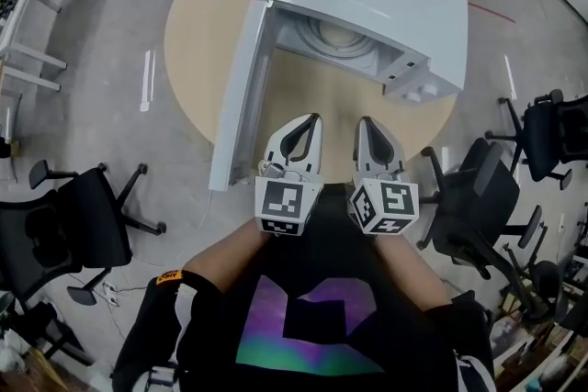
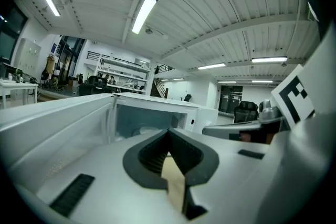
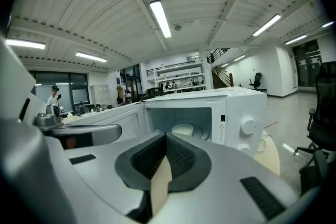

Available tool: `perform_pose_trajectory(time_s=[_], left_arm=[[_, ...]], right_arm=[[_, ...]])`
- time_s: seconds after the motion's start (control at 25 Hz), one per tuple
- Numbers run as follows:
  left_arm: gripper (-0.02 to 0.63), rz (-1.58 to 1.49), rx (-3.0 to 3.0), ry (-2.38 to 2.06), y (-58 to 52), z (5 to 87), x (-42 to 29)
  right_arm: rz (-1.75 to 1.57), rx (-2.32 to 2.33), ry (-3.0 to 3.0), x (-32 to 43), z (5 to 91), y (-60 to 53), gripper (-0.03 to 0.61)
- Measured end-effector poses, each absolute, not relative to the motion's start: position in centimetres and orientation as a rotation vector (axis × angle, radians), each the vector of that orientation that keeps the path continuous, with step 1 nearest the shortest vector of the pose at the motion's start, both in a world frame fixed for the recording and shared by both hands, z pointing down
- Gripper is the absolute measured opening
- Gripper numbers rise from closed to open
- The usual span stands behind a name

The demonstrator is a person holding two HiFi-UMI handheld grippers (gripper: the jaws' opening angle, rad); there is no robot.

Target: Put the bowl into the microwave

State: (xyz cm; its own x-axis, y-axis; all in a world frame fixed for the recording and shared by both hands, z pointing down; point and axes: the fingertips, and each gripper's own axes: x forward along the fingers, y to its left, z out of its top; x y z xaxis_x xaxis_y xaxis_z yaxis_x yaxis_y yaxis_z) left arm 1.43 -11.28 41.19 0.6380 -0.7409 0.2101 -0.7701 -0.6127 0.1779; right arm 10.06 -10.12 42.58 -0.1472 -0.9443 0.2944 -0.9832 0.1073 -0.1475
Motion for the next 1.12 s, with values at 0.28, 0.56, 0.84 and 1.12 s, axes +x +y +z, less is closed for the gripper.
perform_pose_trajectory(time_s=[0.28, 0.56, 0.84, 1.12], left_arm=[[0.043, 0.175, 2.647, -1.181, -8.9, 41.1, 2.0], [0.043, 0.191, 2.669, -1.194, -6.3, 40.7, 3.1], [0.044, 0.186, 2.643, -1.270, -2.7, 40.0, 4.0], [0.043, 0.176, 2.632, -1.345, 2.1, 39.1, 5.2]], right_arm=[[0.429, 1.956, -2.230, 10.0, 42.5, -7.7, 0.018], [0.391, 1.926, -2.260, 10.5, 42.1, -4.9, 0.018], [0.349, 1.880, -2.306, 12.1, 41.2, -1.1, 0.018], [0.320, 1.827, -2.359, 13.7, 40.3, 3.3, 0.018]])
